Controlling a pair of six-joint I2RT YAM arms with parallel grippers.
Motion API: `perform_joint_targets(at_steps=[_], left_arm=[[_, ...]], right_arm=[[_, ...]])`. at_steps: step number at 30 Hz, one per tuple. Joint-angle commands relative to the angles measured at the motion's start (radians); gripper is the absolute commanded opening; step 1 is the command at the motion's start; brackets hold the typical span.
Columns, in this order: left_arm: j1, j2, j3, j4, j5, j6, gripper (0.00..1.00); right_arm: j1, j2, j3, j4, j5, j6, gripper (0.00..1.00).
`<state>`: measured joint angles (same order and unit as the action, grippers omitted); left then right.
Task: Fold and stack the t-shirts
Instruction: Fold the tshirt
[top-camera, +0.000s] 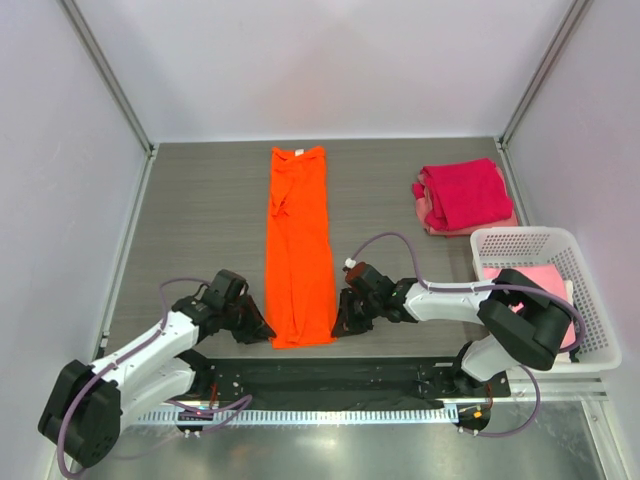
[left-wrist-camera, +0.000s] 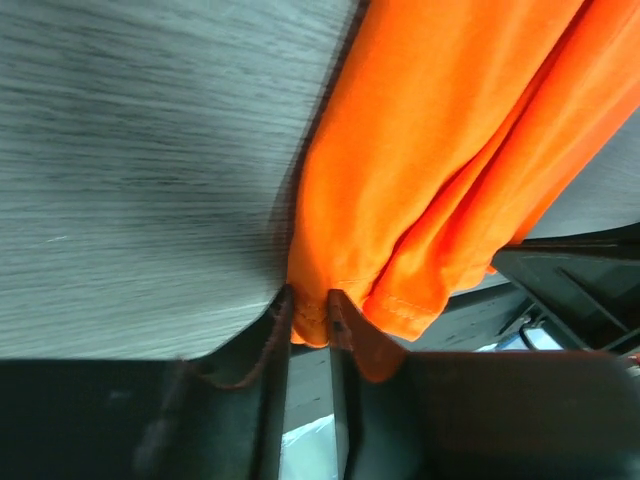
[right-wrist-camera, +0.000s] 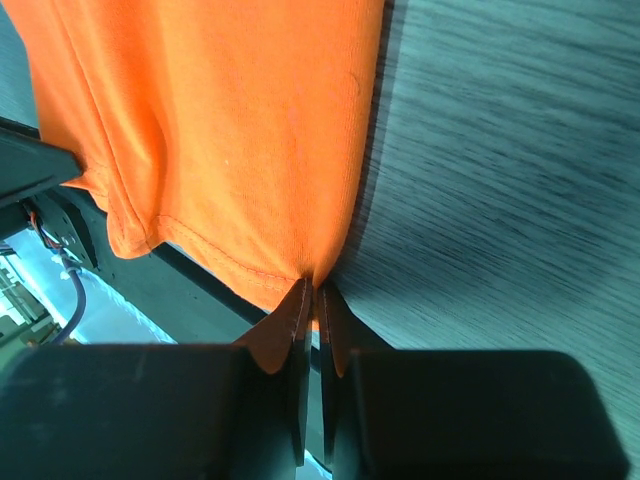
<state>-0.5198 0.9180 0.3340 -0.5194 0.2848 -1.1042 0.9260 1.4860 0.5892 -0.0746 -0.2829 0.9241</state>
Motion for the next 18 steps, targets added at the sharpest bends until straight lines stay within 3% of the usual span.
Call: perform_joint_targets(at_steps=[1, 4, 7, 12, 18], left_arm=[[-0.005, 0.001, -0.013, 0.062, 0.014, -0.019, 0.17], [-0.005, -0.001, -0.027, 0.110, 0.037, -0.040, 0.00], [-0.005, -0.022, -0.006, 0.118, 0.057, -0.039, 0.00], [0.001, -0.013, 0.091, 0.101, 0.074, -0.028, 0.00], [0.043, 0.103, 0.250, 0.105, 0.039, 0.024, 0.00]], right_arm=[[0.007, 0.002, 0.003, 0.013, 0.001, 0.012, 0.11], [0.007, -0.004, 0.006, 0.018, 0.001, 0.013, 0.06], [0.007, -0.026, 0.020, 0.016, -0.006, 0.010, 0.01], [-0.022, -0.089, 0.110, -0.040, 0.018, -0.025, 0.01], [-0.160, -0.009, 0.308, -0.122, -0.030, -0.123, 0.01]])
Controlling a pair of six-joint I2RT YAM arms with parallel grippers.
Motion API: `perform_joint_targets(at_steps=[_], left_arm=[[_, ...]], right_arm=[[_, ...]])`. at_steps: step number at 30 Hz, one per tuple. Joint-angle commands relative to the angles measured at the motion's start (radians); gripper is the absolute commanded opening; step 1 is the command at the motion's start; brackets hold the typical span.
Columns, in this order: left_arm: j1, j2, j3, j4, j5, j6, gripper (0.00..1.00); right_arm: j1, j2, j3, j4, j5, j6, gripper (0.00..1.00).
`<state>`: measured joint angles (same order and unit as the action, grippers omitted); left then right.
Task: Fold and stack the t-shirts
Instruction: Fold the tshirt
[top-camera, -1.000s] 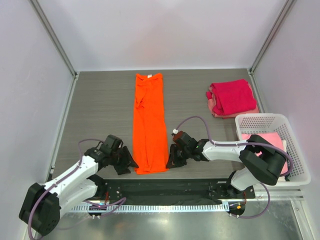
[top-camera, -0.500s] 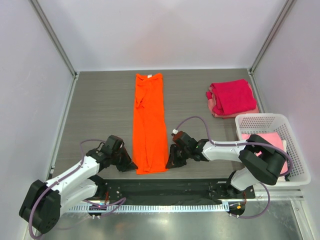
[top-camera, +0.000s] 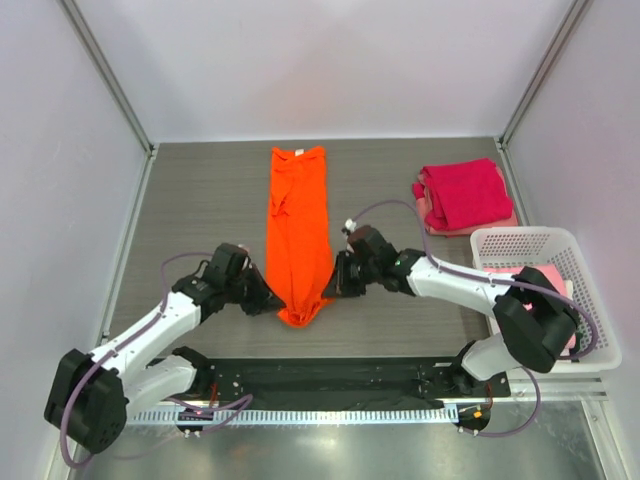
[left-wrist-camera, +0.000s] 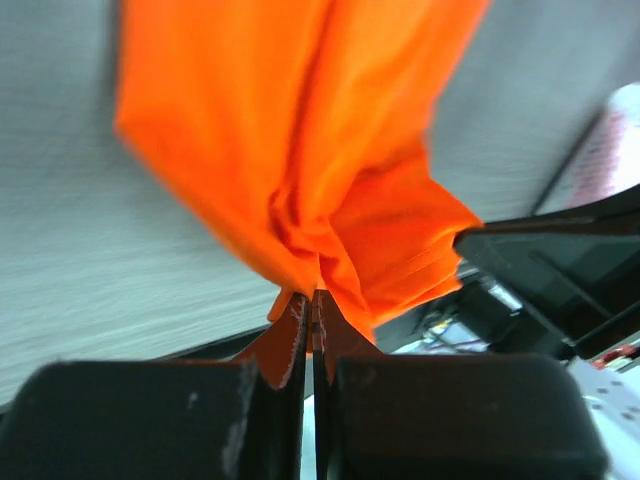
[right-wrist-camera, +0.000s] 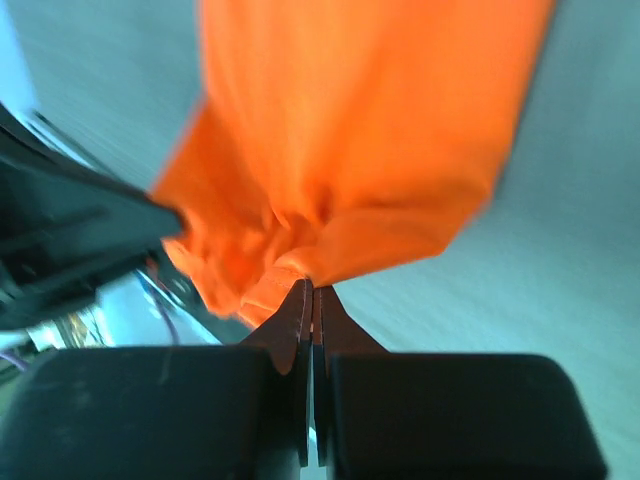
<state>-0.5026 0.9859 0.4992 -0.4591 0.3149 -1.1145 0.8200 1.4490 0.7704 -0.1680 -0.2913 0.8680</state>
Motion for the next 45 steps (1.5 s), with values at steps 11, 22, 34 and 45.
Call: perform_joint_targets(at_steps=[11, 22, 34, 45], left_arm=[[0.302, 0.313, 0.309, 0.186, -0.059, 0.102, 0.00], [0.346, 0.671, 0.576, 0.293, -0.100, 0.085, 0.00], [0.351, 0.947, 0.858, 0.277, -0.086, 0.111, 0.69], [0.334, 0.619, 0.492, 0.255, -0.142, 0.168, 0.81]], right_arm=[[-0.234, 0.359, 0.530, -0.093, -0.069, -0.170, 0.01], [-0.338, 0.600, 0.823, -0.142, -0.052, -0.184, 0.01], [-0.398, 0.774, 1.037, -0.165, -0.069, -0.182, 0.62], [-0.375, 0.426, 0.459, 0.040, -0.093, -0.192, 0.74]])
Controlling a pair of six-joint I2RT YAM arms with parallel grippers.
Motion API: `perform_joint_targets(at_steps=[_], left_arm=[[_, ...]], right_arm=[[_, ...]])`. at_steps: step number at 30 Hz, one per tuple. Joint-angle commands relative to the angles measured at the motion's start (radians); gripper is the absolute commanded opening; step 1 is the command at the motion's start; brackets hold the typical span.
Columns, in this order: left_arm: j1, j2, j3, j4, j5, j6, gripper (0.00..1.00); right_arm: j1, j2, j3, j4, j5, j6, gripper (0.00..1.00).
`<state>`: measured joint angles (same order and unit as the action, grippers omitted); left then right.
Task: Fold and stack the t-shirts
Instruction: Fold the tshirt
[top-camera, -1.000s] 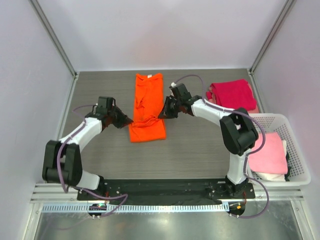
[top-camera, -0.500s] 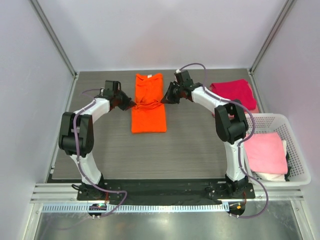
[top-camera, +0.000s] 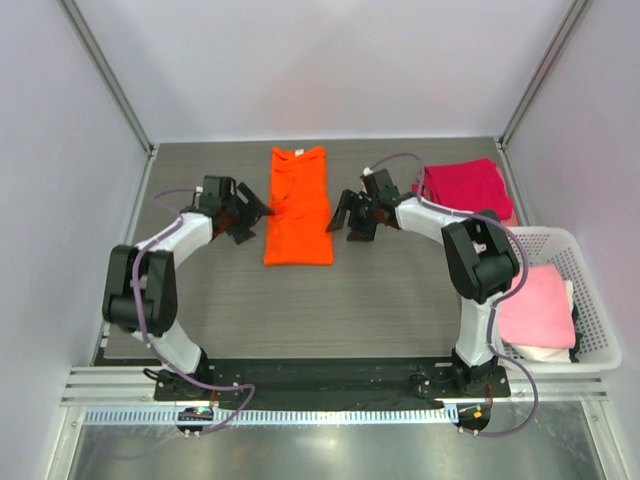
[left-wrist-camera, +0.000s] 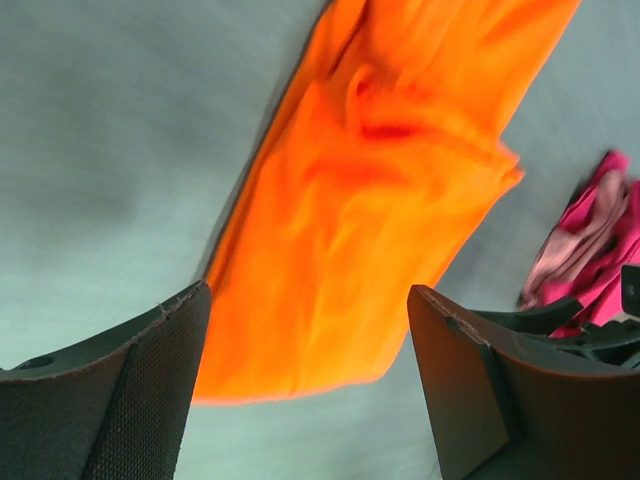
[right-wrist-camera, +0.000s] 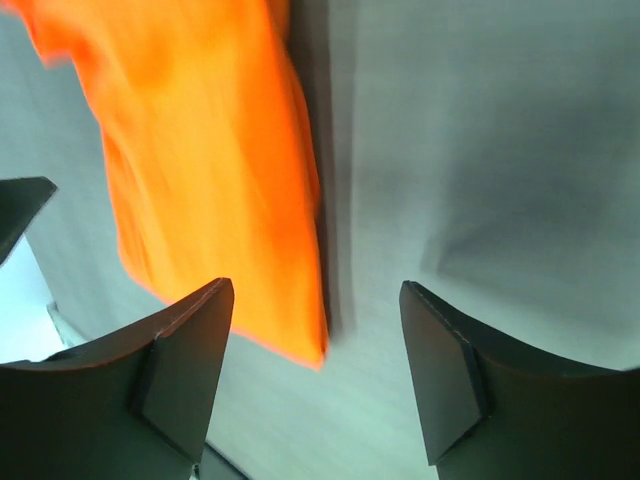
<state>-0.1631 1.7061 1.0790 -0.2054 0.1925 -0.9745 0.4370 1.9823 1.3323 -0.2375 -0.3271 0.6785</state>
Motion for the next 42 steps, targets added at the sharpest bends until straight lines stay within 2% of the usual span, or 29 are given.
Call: perform_joint_targets(at_steps=[1, 4, 8, 16, 19, 22, 24, 25, 26, 29, 35, 38, 42], left_arm=[[-0.010, -0.133, -0.120, 0.001, -0.018, 0.025, 0.80], [-0.018, -0.180, -0.250, 0.034, 0.010, 0.013, 0.73], [-0.021, -0.198, -0.327, 0.090, 0.028, -0.003, 0.66], [-0.021, -0.137, -0.361, 0.126, 0.085, -0.004, 0.61], [-0.019, -0.115, -0.372, 0.152, 0.094, -0.012, 0.56], [-0.023, -0.091, -0.386, 0.192, 0.104, -0.023, 0.47], [-0.023, -0.073, -0.386, 0.201, 0.105, -0.030, 0.36], [-0.023, -0.060, -0.384, 0.201, 0.105, -0.032, 0.25], [-0.021, -0.059, -0.384, 0.201, 0.107, -0.033, 0.20], [-0.023, -0.088, -0.401, 0.224, 0.102, -0.032, 0.00], [-0.027, -0.219, -0.470, 0.208, 0.136, -0.030, 0.00], [-0.058, -0.292, -0.505, 0.147, 0.173, -0.038, 0.00], [-0.125, -0.487, -0.530, 0.038, 0.173, -0.059, 0.00]], right_arm=[[0.012, -0.115, -0.134, 0.124, -0.072, 0.004, 0.72], [0.032, -0.128, -0.220, 0.185, -0.105, 0.024, 0.68], [0.064, -0.115, -0.263, 0.228, -0.130, 0.052, 0.63], [0.095, -0.088, -0.272, 0.221, -0.121, 0.076, 0.48], [0.098, -0.099, -0.298, 0.221, -0.102, 0.085, 0.43], [0.098, -0.094, -0.297, 0.222, -0.089, 0.087, 0.34], [0.098, -0.083, -0.291, 0.222, -0.086, 0.089, 0.26], [0.098, -0.080, -0.283, 0.224, -0.078, 0.090, 0.22], [0.098, -0.076, -0.282, 0.225, -0.076, 0.092, 0.14], [0.098, -0.079, -0.280, 0.222, -0.082, 0.095, 0.01], [0.100, -0.187, -0.373, 0.221, -0.107, 0.096, 0.01], [0.114, -0.282, -0.439, 0.202, -0.130, 0.081, 0.01], [0.160, -0.427, -0.499, 0.129, -0.110, 0.053, 0.01]])
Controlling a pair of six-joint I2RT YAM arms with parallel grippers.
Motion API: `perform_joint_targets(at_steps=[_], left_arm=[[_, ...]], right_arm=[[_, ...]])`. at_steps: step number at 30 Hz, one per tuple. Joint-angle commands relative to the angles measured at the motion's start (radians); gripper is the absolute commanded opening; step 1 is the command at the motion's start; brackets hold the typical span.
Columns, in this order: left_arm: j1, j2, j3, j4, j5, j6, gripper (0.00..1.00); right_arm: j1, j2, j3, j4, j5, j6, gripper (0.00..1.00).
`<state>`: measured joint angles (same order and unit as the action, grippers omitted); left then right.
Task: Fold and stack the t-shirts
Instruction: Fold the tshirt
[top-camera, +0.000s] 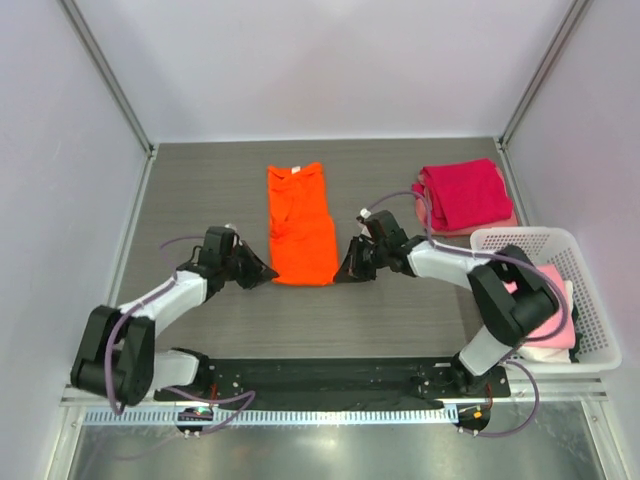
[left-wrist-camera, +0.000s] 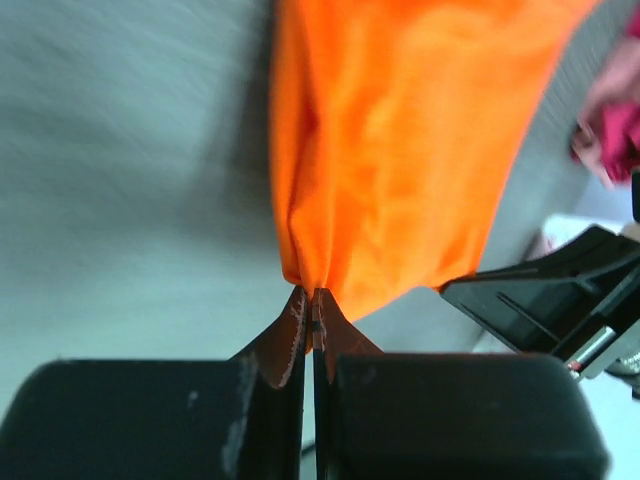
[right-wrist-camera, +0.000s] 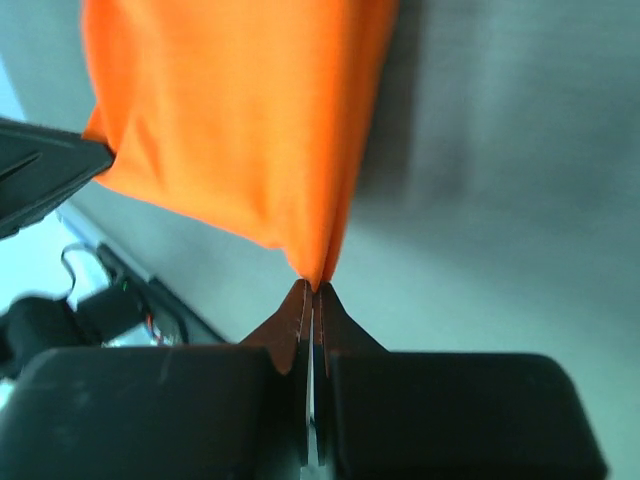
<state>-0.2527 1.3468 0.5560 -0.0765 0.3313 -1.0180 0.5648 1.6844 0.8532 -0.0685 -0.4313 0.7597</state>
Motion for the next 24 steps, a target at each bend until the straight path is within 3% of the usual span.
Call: perform_joint_targets(at_steps=[1, 5, 11, 24], left_arm=[[-0.055, -0.159, -0.010, -0.113, 0.040, -0.030, 0.00], [-0.066, -0.322, 0.007, -0.250, 0.049, -0.053, 0.00], [-0.065, -0.399, 0.151, -0.394, 0.006, -0.036, 0.00], [0.003, -0.108, 0.384, -0.309, -0.069, -0.002, 0.00]], right_arm=[[0.035, -0.156, -0.040, -0.066, -0.006, -0.031, 0.01], [0.043, -0.329, -0.051, -0.140, 0.025, -0.042, 0.01], [0.032, -0.373, 0.110, -0.292, 0.118, -0.125, 0.01], [-0.091, -0.014, 0.478, -0.309, 0.080, -0.203, 0.01]])
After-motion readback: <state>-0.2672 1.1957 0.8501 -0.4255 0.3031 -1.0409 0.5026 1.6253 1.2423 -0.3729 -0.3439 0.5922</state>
